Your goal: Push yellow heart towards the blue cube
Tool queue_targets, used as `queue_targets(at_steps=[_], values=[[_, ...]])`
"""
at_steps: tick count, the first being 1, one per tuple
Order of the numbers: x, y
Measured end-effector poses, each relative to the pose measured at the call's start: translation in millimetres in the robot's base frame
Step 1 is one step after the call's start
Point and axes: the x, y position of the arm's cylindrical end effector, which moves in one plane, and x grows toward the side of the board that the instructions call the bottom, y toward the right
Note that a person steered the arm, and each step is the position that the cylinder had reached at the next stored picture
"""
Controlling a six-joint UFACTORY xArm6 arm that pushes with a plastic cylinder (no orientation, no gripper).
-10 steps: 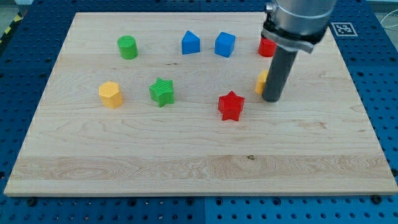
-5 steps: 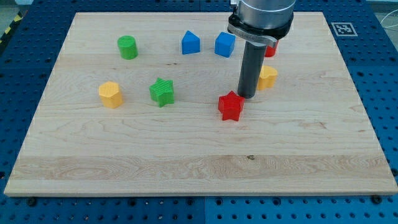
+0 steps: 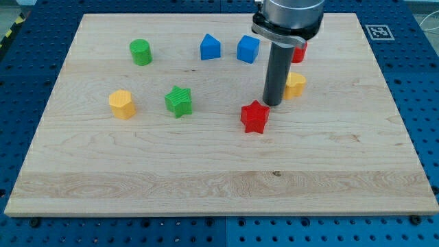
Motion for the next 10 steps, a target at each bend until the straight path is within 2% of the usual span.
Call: queue_targets(at_steps=[1,2,3,7,10], values=[[20,42],[20,46],[11,78],[-14,40],[-15,58]])
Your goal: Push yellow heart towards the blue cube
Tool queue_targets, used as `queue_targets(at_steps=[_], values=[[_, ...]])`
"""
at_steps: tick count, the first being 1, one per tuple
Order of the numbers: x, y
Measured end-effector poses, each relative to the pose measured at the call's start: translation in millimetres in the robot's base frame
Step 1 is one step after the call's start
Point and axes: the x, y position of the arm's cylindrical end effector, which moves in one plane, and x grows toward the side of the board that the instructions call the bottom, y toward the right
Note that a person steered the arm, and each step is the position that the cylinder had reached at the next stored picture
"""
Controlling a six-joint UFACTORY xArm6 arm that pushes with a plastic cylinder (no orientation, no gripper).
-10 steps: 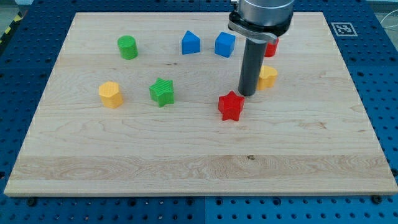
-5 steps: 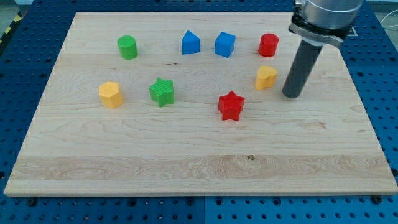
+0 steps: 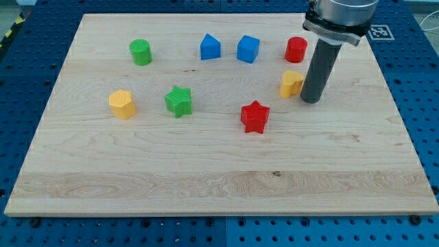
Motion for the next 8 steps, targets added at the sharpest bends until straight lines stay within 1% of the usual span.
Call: queue_targets(at_steps=[2,3,4,5,6,7,8], values=[[-21,-22],[-21,-21],[-20,16],[-20,19],[-26,3],[-26,-31],[-26,-34]])
